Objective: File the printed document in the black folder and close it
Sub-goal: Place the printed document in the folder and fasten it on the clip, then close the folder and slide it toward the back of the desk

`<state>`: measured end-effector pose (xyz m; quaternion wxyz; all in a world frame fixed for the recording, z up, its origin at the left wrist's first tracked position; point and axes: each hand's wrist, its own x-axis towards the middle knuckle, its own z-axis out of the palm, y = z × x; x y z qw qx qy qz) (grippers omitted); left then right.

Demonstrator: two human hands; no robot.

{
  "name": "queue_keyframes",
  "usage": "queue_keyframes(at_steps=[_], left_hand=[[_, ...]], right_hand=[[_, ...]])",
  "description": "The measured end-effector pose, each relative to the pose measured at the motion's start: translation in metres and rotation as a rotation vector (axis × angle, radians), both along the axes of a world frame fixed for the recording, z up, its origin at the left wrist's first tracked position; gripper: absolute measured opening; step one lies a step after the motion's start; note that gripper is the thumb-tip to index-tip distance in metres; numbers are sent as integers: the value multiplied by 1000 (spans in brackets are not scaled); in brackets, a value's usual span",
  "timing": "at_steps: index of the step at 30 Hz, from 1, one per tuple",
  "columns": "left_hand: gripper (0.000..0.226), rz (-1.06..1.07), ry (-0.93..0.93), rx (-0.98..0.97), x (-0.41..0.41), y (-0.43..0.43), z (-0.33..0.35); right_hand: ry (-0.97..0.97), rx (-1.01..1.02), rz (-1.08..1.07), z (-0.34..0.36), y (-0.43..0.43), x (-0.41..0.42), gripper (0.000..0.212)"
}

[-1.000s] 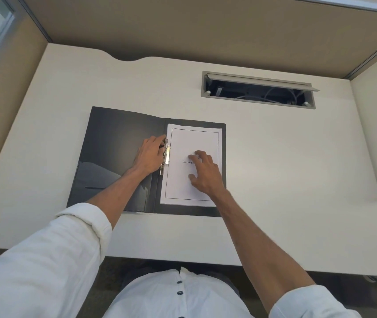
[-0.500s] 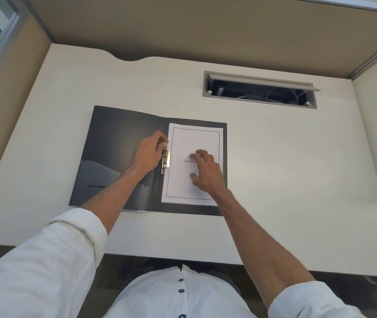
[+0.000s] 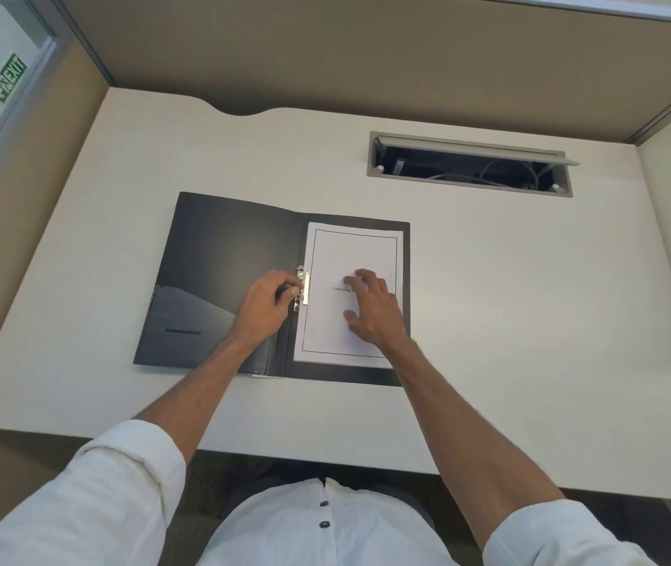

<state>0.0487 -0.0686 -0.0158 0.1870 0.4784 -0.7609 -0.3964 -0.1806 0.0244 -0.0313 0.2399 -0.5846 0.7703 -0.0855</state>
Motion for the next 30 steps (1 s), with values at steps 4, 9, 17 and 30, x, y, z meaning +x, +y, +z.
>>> queue_keyframes(at_steps=[4,9,17,30], left_hand=[[51,-37,-189,29,-3,-12,-16],[87,-106,-421,112,0,-17,-29],[92,-179,-566,52,1,-17,-45],[87,-206,-544,14,10,-19,-53]], right_hand=[[-5,-1,0,0,0,0,67],[-6,3,-4,-1,0,1,68],[-13,3,-11,0,0,2,67],[-19,-4,-9,2,0,1,66]])
